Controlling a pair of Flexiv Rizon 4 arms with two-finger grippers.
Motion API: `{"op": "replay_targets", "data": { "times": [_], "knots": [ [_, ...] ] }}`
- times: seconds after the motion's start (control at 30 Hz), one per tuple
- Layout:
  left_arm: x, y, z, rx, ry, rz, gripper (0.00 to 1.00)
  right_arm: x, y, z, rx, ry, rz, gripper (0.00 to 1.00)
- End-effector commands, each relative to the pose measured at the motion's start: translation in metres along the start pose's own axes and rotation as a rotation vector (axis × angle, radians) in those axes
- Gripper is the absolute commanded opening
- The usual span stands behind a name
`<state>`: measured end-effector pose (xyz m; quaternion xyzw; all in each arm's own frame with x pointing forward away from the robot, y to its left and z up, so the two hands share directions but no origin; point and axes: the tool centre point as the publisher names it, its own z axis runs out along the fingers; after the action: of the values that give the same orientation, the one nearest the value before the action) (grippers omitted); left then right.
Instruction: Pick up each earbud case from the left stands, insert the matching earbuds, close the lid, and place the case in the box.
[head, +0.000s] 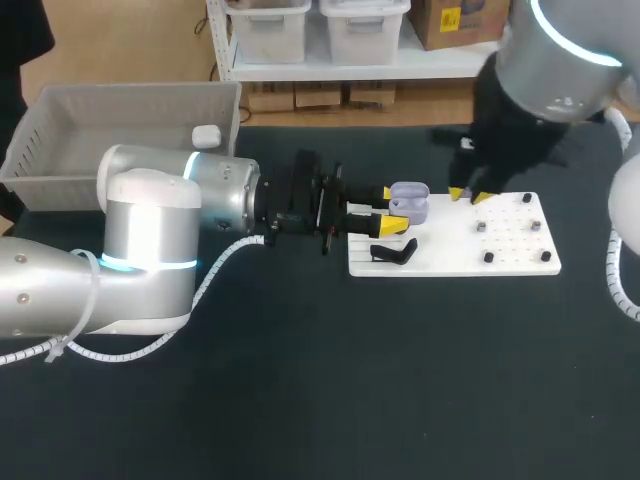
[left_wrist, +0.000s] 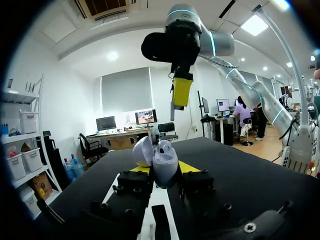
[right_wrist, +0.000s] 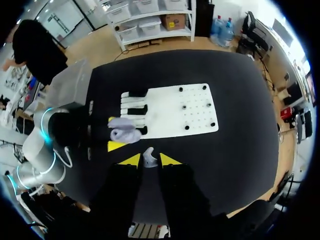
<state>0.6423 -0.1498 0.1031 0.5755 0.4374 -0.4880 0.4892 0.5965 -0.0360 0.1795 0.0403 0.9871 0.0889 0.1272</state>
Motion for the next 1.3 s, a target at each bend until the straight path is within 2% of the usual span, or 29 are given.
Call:
{"op": "replay_targets", "data": {
  "times": [0.03, 0.57, 0.67, 1.0, 1.3],
  "knots": [
    [0.000, -0.002, 0.000, -0.007, 0.001, 0.002, 0.00, 0.000, 0.021, -0.006, 0.015, 0.032, -0.028, 0.00],
    [0.000, -0.002, 0.000, -0.007, 0.001, 0.002, 0.00, 0.001, 0.023, -0.008, 0.010, 0.037, -0.029, 0.00],
    [0.000, -0.002, 0.000, -0.007, 0.001, 0.002, 0.00, -0.001, 0.032, -0.007, -0.011, 0.050, -0.085, 0.00],
    [0.000, -0.002, 0.000, -0.007, 0.001, 0.002, 0.00, -0.006, 0.054, 0.009, 0.017, 0.047, -0.302, 0.00],
    [0.000, -0.002, 0.000, -0.007, 0.001, 0.002, 0.00, -0.011, 0.051, 0.024, 0.011, 0.104, -0.376, 0.00]
  ]
}}
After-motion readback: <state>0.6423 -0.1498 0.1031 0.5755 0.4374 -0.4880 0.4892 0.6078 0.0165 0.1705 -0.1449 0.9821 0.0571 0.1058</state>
